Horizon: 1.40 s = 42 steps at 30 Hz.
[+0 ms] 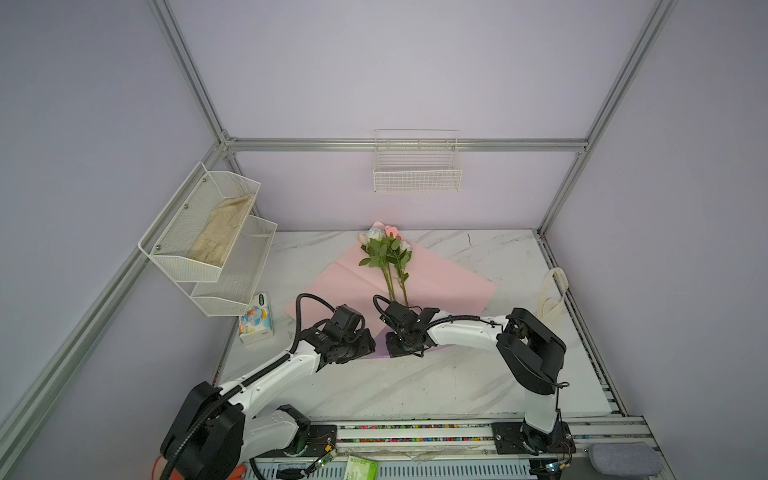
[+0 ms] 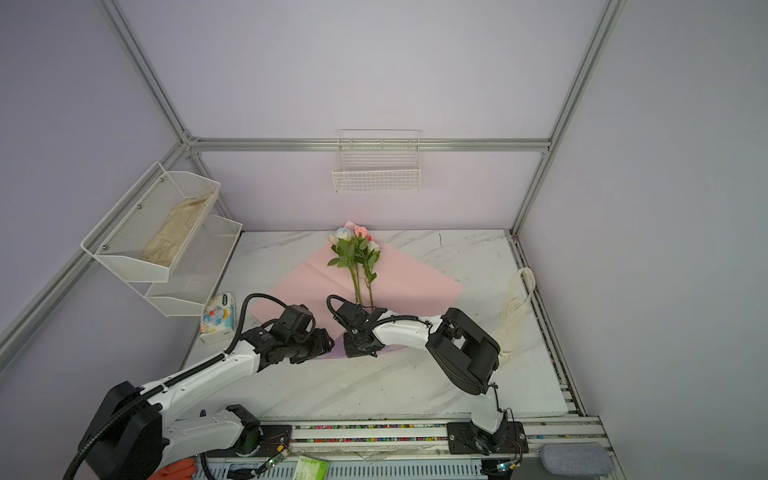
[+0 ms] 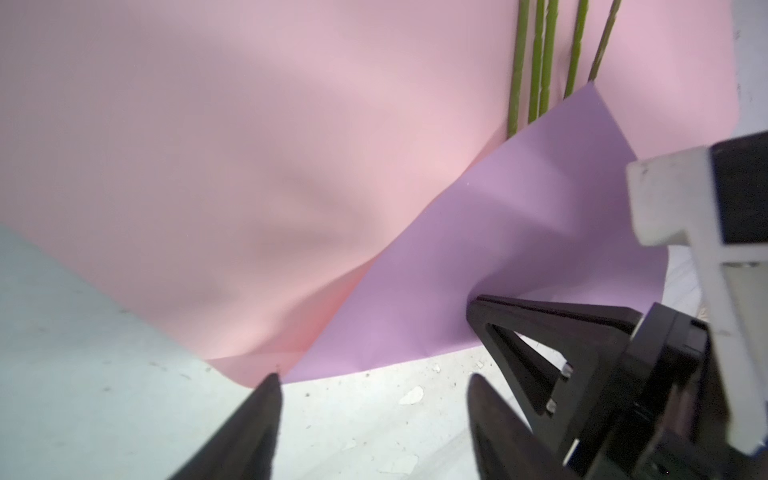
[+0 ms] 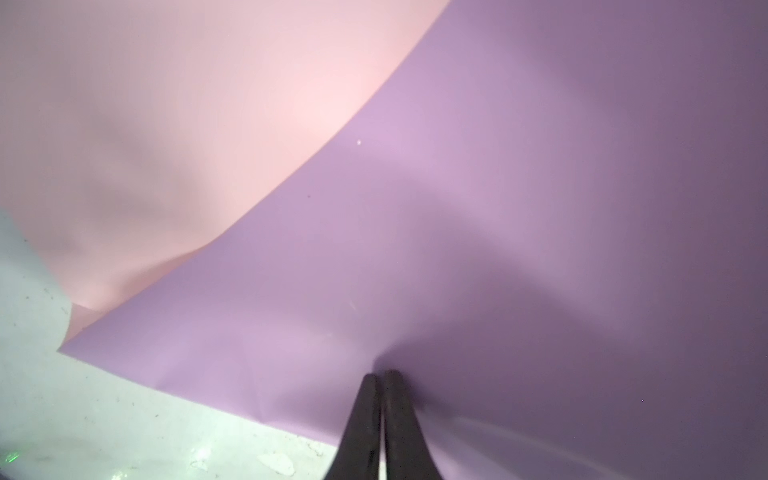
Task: Tie the bouquet of fake flowers
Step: 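Hold the paper with the right gripper while the left gripper releases and withdraws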
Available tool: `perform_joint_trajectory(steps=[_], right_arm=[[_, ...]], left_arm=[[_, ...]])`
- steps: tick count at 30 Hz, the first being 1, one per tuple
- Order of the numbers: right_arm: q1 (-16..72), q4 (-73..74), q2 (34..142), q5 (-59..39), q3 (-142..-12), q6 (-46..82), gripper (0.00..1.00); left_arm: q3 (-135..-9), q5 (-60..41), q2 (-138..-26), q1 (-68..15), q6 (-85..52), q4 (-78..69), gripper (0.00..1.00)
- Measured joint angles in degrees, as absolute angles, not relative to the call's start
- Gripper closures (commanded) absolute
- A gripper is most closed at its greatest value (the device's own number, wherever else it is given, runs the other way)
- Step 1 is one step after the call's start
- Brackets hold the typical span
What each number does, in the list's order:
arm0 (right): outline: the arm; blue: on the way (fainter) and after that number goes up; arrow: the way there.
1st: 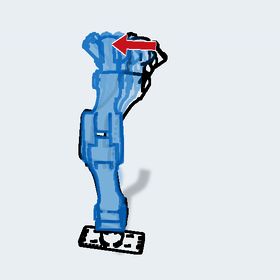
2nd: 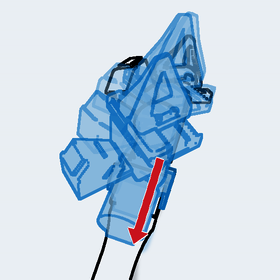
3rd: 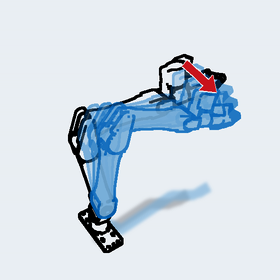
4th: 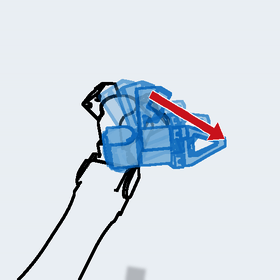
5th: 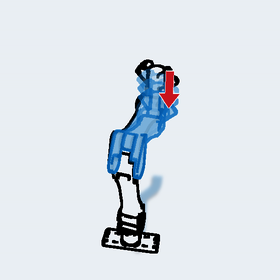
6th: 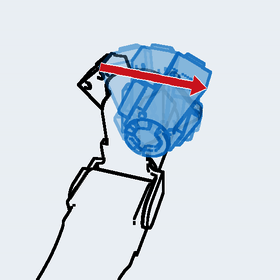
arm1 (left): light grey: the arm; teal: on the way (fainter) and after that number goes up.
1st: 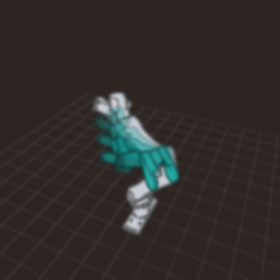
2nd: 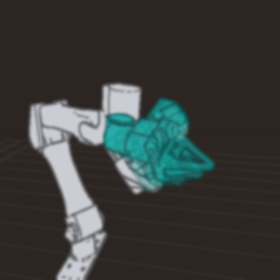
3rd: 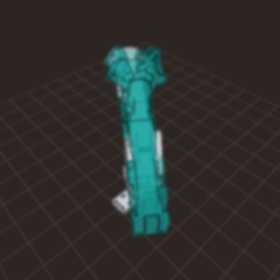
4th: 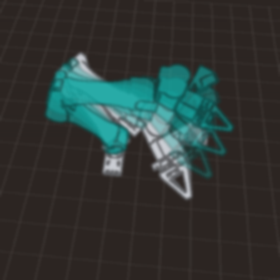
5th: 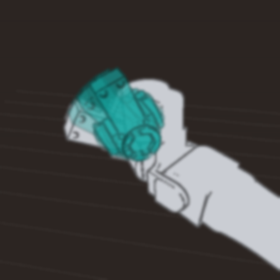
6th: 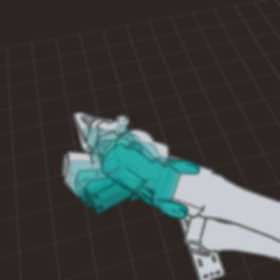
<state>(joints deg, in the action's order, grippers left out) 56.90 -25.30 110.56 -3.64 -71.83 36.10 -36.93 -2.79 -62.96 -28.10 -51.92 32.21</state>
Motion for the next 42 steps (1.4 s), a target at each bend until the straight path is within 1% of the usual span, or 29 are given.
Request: perform_joint_trajectory(steps=[2, 5, 6, 9, 14, 19, 25, 30, 33, 40, 42], right_arm=[[56.9, -25.56, 110.67, -3.88, -72.1, 36.05, 0.89], [56.9, -25.96, 110.85, -4.08, -72.49, 35.88, 0.89], [56.9, -26.11, 110.91, -4.14, -72.58, 35.83, 0.9], [56.9, -26.3, 110.98, -4.32, -72.73, 35.68, 0.89], [56.9, -26.33, 111.0, -4.45, -72.75, 35.62, 0.89], [56.88, -26.3, 111.02, -4.64, -72.75, 35.62, 0.9], [56.77, -26.44, 111.24, -4.95, -72.99, 35.64, 0.9], [56.8, -26.17, 111.96, -5.72, -73.82, 35.64, 0.9], [56.8, -26.06, 112.2, -5.87, -74.19, 35.62, 0.9], [56.77, -26.06, 112.31, -5.96, -74.26, 35.64, 0.89], [56.66, -26.04, 112.31, -6.11, -74.26, 35.64, 0.9]], left_arm=[[-36.82, -2.98, -60.4, -23.29, -51.99, 34.11, 0.19], [-35.79, -4.54, -58.11, -14.66, -51.9, 35.2, 0.17], [-35.27, -5.21, -57.8, -12.1, -51.77, 35.51, 0.15], [-33.74, -8.01, -58.22, -6.15, -50.92, 35.53, 0.14], [-33.85, -10.39, -64.23, 0.51, -47.31, 33.76, 0.13], [-38.61, -9.23, -76.07, 5.32, -42.37, 33.56, 0.13], [-49.63, -8.49, -89.14, 7.9, -36.71, 31.53, 0.15], [-54.04, -11.22, -94.7, 8.23, -34.68, 29.1, 0.17], [-55.18, -15.59, -96.68, 8.43, -34.7, 25.23, 0.18], [-54.28, -30.7, -100.16, 8.6, -35.99, 13.58, 0.19], [-53.23, -34.79, -100.64, 8.56, -37.1, 10.74, 0.21]])
